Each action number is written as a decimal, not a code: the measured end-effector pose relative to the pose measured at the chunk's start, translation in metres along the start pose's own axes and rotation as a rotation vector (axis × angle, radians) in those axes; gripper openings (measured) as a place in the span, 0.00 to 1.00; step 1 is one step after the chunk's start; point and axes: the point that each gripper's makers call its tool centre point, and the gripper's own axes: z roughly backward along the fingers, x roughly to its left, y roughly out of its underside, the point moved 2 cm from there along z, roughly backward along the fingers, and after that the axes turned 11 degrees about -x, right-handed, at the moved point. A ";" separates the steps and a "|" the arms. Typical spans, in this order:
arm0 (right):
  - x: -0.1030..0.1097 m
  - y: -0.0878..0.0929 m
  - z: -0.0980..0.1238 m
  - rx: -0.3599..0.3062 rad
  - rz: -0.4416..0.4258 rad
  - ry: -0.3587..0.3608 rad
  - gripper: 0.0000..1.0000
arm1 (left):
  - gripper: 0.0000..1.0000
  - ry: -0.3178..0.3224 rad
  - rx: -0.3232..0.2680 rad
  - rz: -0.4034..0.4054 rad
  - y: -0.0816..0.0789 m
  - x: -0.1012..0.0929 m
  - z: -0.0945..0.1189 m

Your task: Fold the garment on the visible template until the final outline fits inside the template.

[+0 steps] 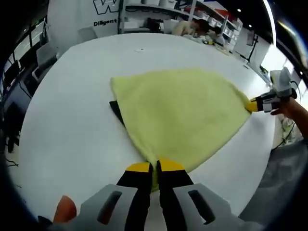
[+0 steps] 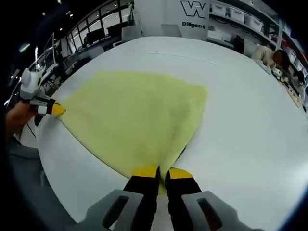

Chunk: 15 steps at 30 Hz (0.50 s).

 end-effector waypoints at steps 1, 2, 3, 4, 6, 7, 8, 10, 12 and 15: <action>0.002 0.003 0.003 0.010 0.001 -0.003 0.00 | 0.01 0.001 0.010 0.006 0.005 -0.001 0.003; 0.005 0.006 0.006 0.017 0.006 -0.006 0.00 | 0.01 0.005 0.017 0.002 0.010 -0.002 0.005; 0.007 0.010 0.009 0.029 0.008 -0.010 0.00 | 0.01 0.010 0.019 0.000 0.013 -0.004 0.007; 0.008 0.012 0.012 0.040 0.011 -0.013 0.01 | 0.01 0.011 0.026 0.005 0.015 -0.006 0.010; 0.013 0.018 0.018 0.060 0.019 -0.018 0.01 | 0.01 0.019 0.039 0.015 0.018 -0.008 0.013; 0.014 0.020 0.020 0.067 0.022 -0.018 0.01 | 0.01 0.023 0.049 0.012 0.021 -0.011 0.015; 0.016 0.022 0.022 0.074 0.027 -0.020 0.01 | 0.01 0.023 0.053 0.010 0.021 -0.011 0.017; 0.020 0.028 0.027 0.089 0.038 -0.025 0.01 | 0.01 0.034 0.072 -0.005 0.024 -0.014 0.023; 0.021 0.032 0.030 0.093 0.042 -0.027 0.01 | 0.01 0.040 0.092 0.001 0.028 -0.017 0.027; 0.023 0.036 0.035 0.103 0.038 -0.030 0.01 | 0.01 0.046 0.104 -0.015 0.032 -0.021 0.031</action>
